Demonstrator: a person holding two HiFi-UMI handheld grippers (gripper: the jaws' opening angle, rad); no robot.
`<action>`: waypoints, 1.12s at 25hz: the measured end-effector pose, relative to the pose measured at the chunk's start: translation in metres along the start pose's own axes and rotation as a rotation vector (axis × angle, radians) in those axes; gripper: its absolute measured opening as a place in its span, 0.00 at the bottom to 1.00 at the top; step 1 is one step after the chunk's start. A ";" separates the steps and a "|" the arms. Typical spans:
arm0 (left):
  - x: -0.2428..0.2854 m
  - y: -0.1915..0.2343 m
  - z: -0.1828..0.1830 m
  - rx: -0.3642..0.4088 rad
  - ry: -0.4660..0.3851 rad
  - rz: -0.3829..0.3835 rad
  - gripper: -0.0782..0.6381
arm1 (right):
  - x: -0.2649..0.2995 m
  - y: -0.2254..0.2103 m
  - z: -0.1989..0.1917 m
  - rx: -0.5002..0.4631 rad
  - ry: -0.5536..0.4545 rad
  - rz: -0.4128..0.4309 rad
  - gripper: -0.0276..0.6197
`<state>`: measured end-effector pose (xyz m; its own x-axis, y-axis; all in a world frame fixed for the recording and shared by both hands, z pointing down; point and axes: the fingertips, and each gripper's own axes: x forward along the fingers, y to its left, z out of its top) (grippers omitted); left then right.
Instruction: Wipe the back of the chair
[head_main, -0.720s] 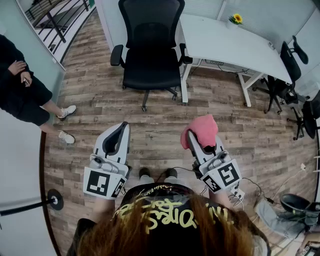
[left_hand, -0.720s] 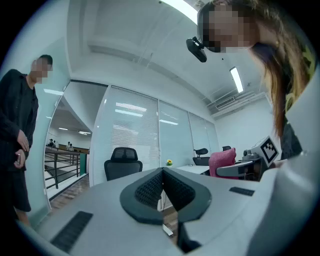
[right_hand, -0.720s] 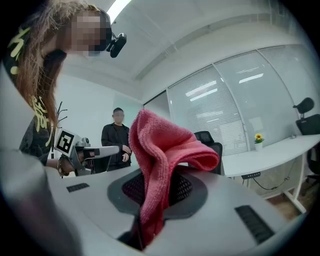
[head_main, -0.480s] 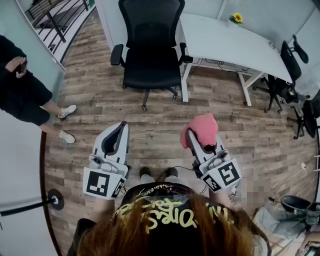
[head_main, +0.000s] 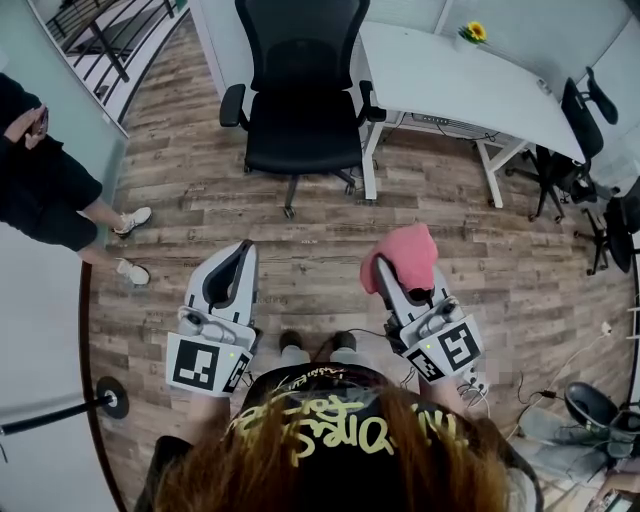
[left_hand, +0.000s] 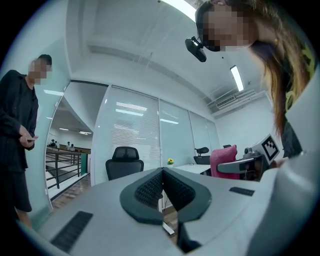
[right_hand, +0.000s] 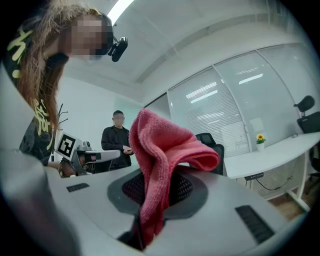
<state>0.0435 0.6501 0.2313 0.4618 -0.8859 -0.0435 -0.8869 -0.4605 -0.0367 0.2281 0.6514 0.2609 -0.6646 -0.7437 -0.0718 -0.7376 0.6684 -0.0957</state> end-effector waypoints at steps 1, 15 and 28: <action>-0.001 0.001 0.000 -0.001 0.000 -0.001 0.10 | 0.001 0.001 0.001 0.006 -0.008 0.001 0.14; -0.028 0.059 -0.003 0.011 0.006 -0.019 0.10 | 0.035 0.041 -0.004 0.005 -0.033 -0.047 0.14; -0.029 0.082 -0.014 0.003 0.008 -0.081 0.10 | 0.039 0.056 -0.015 -0.033 -0.006 -0.129 0.14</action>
<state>-0.0435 0.6375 0.2438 0.5317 -0.8463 -0.0327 -0.8467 -0.5303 -0.0428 0.1587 0.6596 0.2678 -0.5628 -0.8238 -0.0674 -0.8208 0.5667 -0.0715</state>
